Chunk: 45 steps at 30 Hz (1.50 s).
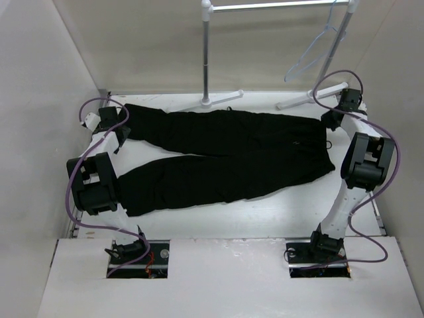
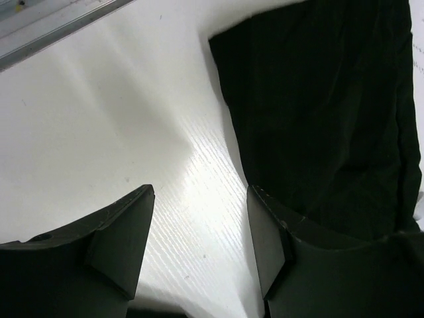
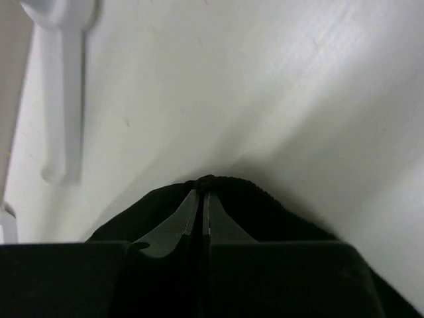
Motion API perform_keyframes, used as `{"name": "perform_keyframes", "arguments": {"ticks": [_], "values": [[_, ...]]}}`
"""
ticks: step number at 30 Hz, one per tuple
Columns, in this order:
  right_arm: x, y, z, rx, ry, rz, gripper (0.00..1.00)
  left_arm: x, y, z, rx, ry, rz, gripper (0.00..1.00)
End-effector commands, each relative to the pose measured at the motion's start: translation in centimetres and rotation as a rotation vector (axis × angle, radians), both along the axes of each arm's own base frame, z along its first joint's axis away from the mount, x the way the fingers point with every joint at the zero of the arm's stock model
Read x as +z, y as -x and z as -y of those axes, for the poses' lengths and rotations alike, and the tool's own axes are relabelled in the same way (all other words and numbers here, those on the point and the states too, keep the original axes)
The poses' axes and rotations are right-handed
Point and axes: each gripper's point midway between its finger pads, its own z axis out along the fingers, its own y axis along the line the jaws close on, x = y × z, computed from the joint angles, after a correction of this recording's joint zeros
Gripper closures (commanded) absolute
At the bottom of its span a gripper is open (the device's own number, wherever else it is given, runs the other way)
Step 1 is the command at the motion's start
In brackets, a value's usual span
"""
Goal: Place the trousers on the hanger
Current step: Flatten out the trousers at the center of the board.
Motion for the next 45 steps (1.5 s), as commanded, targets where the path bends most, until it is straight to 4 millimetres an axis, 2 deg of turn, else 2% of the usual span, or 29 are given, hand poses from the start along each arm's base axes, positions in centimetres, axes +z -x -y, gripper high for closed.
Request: {"name": "perform_keyframes", "arguments": {"ticks": [1, 2, 3, 6, 7, 8, 11, 13, 17, 21, 25, 26, 30, 34, 36, 38, 39, 40, 42, 43, 45], "values": [[1.5, -2.2, 2.2, -0.044, 0.047, 0.044, 0.93, 1.9, 0.0, -0.9, 0.032, -0.021, 0.053, 0.44], [1.6, -2.7, 2.1, -0.041, 0.044, 0.048, 0.9, 1.7, -0.2, -0.9, 0.032, -0.02, 0.051, 0.44], [1.9, -2.8, 2.1, -0.046, 0.045, 0.051, 0.82, 1.6, -0.5, -0.9, 0.029, -0.02, 0.05, 0.44], [3.5, -2.1, 2.3, -0.067, 0.067, 0.071, 0.46, 0.8, -1.8, -0.8, 0.014, -0.004, 0.047, 0.44], [4.3, -1.7, 2.0, -0.067, 0.075, 0.083, 0.37, 0.3, -2.4, -0.7, 0.007, 0.006, 0.047, 0.44], [5.1, -1.2, 1.4, -0.06, 0.078, 0.096, 0.34, -0.1, -3.0, -0.5, 0.001, 0.016, 0.053, 0.44], [6.4, 0.9, -0.8, -0.057, 0.07, 0.133, 0.37, -1.0, -4.2, -0.8, -0.001, 0.036, 0.061, 0.47], [6.5, 2.5, -2.1, -0.058, 0.056, 0.15, 0.39, -1.7, -4.8, -1.2, 0.004, 0.048, 0.059, 0.5], [5.1, 5.5, -4.3, -0.044, 0.024, 0.139, 0.43, -2.7, -5.4, -2.6, 0.047, 0.061, 0.056, 0.55], [3.2, 8.4, -6.3, -0.02, 0.002, 0.11, 0.44, -2.7, -6.5, -3.9, 0.069, 0.062, 0.09, 0.6], [1.8, 10.8, -8.0, 0.007, -0.005, 0.085, 0.43, -2.9, -7.0, -4.8, 0.083, 0.069, 0.113, 0.61], [1.5, 11.2, -8.1, 0.008, -0.004, 0.08, 0.43, -3.1, -7.2, -4.8, 0.086, 0.077, 0.117, 0.63], [0.6, 13.0, -8.1, -0.005, -0.01, 0.059, 0.43, -3.8, -7.4, -5.1, 0.08, 0.107, 0.107, 0.92], [1.7, 13.9, -7.5, -0.019, -0.008, 0.085, 0.43, -3.2, -5.0, -6.4, 0.134, 0.073, 0.088, 0.98], [2.1, 14.3, -7.8, -0.013, -0.007, 0.091, 0.43, -2.8, -3.3, -6.9, 0.163, 0.055, 0.085, 0.97], [2.2, 14.7, -8.3, 0.004, -0.006, 0.091, 0.42, -2.5, -2.3, -6.9, 0.176, 0.047, 0.077, 0.92], [2.1, 14.9, -9.1, 0.023, -0.014, 0.09, 0.41, -2.2, -1.8, -7.1, 0.184, 0.043, 0.073, 0.84], [2.1, 15.1, -10.0, 0.046, -0.019, 0.089, 0.4, -1.6, -1.1, -7.5, 0.201, 0.036, 0.07, 0.71], [2.6, 15.4, -11.4, 0.09, -0.014, 0.102, 0.39, 0.3, 0.1, -7.4, 0.205, 0.021, 0.081, 0.53], [2.8, 15.7, -12.2, 0.115, -0.013, 0.103, 0.39, 1.4, 0.8, -7.2, 0.199, 0.011, 0.091, 0.48], [3.5, 16.3, -13.5, 0.159, -0.006, 0.113, 0.39, 3.2, 3.2, -6.4, 0.196, -0.012, 0.096, 0.46]]}}
